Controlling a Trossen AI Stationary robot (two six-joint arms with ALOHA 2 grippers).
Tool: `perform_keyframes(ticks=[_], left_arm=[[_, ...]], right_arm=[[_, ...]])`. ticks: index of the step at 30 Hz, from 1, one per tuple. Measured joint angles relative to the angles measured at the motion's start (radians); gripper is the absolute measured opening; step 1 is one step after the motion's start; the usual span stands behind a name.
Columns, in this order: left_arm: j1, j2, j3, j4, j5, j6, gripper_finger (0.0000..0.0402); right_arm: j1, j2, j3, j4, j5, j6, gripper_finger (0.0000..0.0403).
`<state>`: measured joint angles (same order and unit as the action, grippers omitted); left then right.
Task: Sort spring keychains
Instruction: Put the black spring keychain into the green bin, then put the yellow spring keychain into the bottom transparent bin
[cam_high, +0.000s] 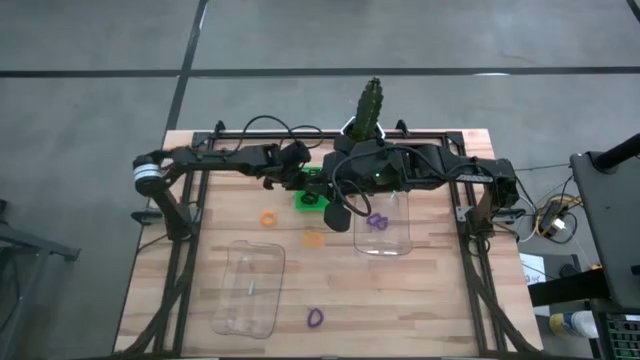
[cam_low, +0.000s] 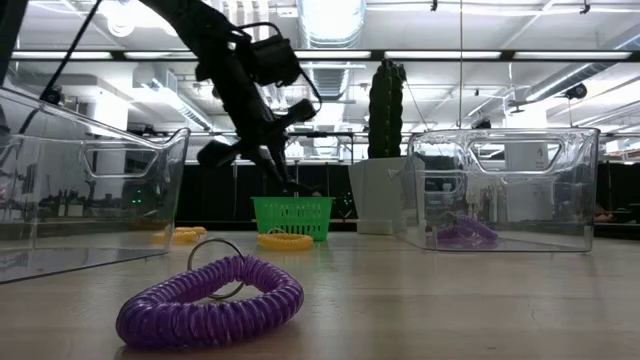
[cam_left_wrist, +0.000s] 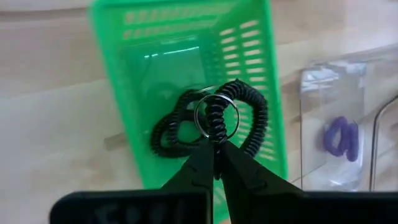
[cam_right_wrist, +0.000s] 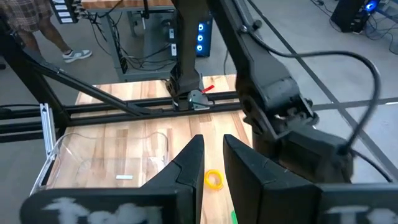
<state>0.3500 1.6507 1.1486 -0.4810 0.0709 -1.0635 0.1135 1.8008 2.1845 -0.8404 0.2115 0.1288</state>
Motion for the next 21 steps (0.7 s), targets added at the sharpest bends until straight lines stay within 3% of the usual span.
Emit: perform_keyframes(ticks=[5,13,21], left_arm=[[0.0,0.04,0.064,-0.013,0.016,0.018,0.0036],[0.004,0.058,0.095,-0.197,0.005,0.094,0.0075],[0.003,-0.021,0.109,-0.224,0.024,0.177,0.0091]], right_arm=[[0.0,0.0,0.0,-0.001,-0.001,-0.001,0.0054],[0.0,-0.001,0.0,-0.03,-0.001,-0.007,0.0054],[0.0,-0.001,0.0,-0.056,0.0,-0.01,0.0054]])
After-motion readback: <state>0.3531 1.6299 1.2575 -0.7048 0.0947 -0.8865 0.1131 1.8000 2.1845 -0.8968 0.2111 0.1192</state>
